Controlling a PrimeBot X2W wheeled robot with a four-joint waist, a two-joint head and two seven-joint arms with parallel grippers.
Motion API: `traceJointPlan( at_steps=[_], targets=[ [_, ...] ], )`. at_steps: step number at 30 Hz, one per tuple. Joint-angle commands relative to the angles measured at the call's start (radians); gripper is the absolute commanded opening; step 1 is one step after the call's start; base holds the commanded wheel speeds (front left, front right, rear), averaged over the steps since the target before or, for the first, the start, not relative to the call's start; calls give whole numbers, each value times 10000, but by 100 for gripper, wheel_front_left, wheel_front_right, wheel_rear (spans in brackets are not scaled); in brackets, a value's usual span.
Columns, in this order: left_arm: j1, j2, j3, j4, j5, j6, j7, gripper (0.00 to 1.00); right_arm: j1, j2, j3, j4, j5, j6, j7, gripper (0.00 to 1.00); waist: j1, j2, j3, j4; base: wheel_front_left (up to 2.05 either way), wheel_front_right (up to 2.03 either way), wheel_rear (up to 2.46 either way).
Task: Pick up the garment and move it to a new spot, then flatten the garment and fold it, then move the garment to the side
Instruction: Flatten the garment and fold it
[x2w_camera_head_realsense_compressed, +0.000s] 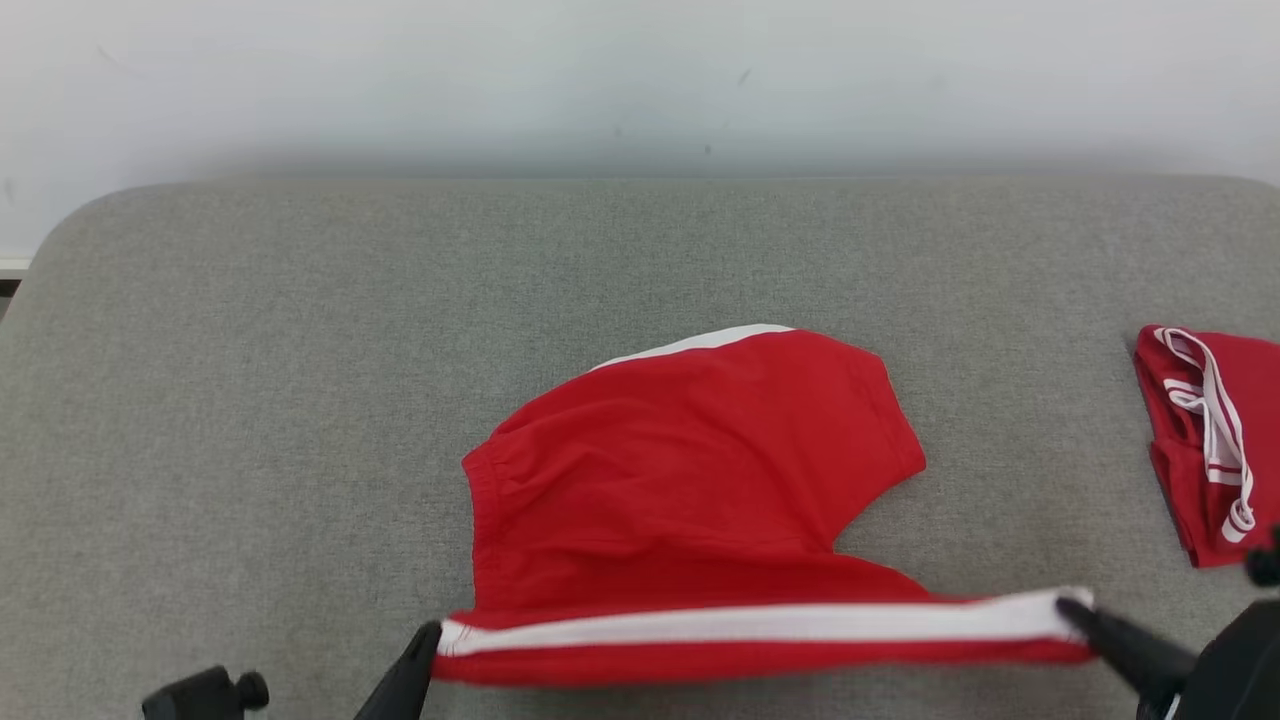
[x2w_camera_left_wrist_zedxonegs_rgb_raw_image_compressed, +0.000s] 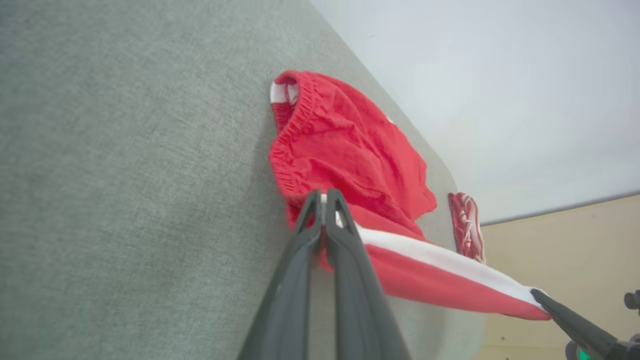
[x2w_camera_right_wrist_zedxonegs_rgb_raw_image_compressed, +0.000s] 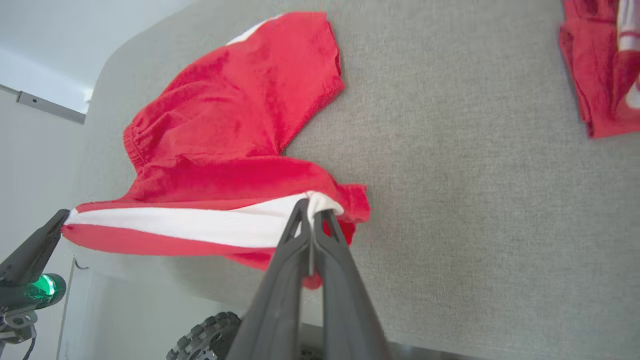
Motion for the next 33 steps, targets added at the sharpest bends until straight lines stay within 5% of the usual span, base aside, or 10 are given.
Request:
traceJointPlan(
  at_steps=[1,17,24,33],
  targets=[
    [-242,-146,119,-65,-62,-137,-190,0,-384,7,-110,2,-131,-25,-475,0,-1,1,10,-11,0,0,0],
    [-3490,-86,225,379,80,-577,458,0,-3409,-735,747,1045,-774,-24,-2244,0,-1,1,513,-329,0,0,0],
    [-6964,223,456,1377,302,-485,1377,0,-7010,-1228,1835,2821,-962,-24,-3079,0,-1,1,2269,-951,0,0,0],
    [-12112,144,692,2853,1067,-282,1700,0,-12392,-1011,2386,6122,-1369,-24,-5150,0,-1,1,5362,-1756,0,0,0]
  ],
)
